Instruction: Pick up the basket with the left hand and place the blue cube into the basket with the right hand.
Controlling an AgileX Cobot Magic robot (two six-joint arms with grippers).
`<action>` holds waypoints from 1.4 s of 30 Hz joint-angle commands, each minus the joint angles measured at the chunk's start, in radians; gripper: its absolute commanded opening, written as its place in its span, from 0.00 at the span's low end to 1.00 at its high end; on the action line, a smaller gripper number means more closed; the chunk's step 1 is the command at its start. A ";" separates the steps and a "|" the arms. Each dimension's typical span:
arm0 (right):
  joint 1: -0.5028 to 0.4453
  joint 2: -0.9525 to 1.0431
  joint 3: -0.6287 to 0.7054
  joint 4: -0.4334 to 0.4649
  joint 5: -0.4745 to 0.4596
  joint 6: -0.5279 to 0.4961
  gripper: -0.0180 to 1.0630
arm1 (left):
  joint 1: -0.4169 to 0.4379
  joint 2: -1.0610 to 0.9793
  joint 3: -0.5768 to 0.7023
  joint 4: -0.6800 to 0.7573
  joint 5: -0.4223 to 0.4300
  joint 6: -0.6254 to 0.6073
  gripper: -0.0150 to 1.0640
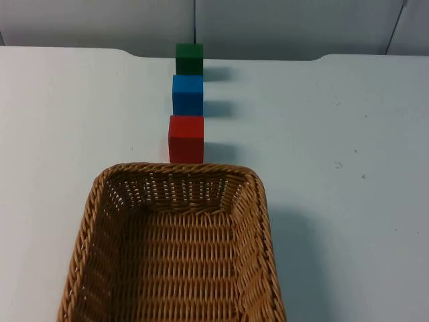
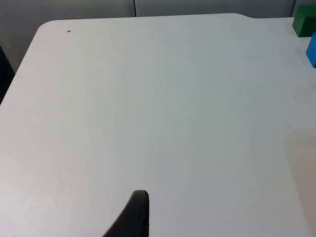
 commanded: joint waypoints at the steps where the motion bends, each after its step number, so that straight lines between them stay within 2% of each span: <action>1: -0.006 -0.005 0.005 0.000 -0.008 -0.004 0.98 | 0.003 -0.005 0.003 -0.007 -0.003 0.000 0.91; 4: -0.006 -0.005 0.005 0.000 -0.008 -0.004 0.98 | 0.003 -0.005 0.001 -0.037 -0.003 -0.049 0.91; 10: -0.006 -0.005 0.005 0.000 -0.008 -0.004 0.98 | 0.003 0.048 -0.033 -0.100 -0.005 -0.049 0.91; 15: -0.006 -0.005 0.005 0.000 -0.008 -0.004 0.98 | 0.003 0.181 -0.125 -0.098 -0.042 -0.022 0.91; 21: -0.006 -0.005 0.005 0.000 -0.008 -0.004 0.98 | 0.003 0.324 -0.175 -0.115 -0.079 -0.017 0.91; 25: -0.006 -0.005 0.005 0.000 -0.008 -0.004 0.98 | 0.003 0.483 -0.212 -0.239 -0.161 0.081 0.91; 26: -0.006 -0.005 0.005 0.000 -0.008 -0.004 0.98 | 0.003 0.483 -0.212 -0.239 -0.161 0.081 0.91; 29: -0.006 -0.005 0.005 0.000 -0.008 -0.004 0.98 | 0.003 0.607 -0.220 -0.347 -0.196 0.181 0.91; 36: -0.006 -0.005 0.005 0.000 -0.008 -0.004 0.98 | 0.003 0.889 -0.220 -0.573 -0.203 0.390 0.91; 42: -0.006 -0.005 0.005 0.000 -0.008 -0.003 0.98 | 0.003 1.056 -0.220 -0.651 -0.203 0.476 0.91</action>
